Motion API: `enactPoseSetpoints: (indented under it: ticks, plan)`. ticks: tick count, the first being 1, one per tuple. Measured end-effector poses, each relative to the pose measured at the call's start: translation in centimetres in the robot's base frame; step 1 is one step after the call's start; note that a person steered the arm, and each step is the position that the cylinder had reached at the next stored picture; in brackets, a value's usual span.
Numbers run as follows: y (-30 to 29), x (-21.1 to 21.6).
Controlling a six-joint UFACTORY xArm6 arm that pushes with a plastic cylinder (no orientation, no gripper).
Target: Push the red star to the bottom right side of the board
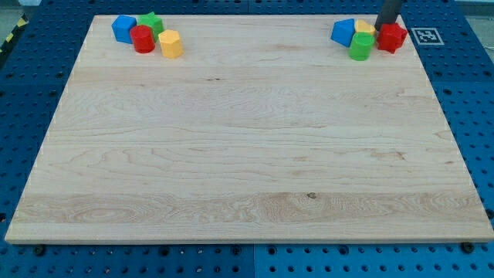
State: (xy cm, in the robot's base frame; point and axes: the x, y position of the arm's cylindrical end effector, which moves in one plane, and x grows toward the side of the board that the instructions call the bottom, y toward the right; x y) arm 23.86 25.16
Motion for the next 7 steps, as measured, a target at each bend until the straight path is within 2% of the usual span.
enactPoseSetpoints:
  ticks: [4,7]
  plan:
    - [3.0,0.8]
    - [2.1,4.0]
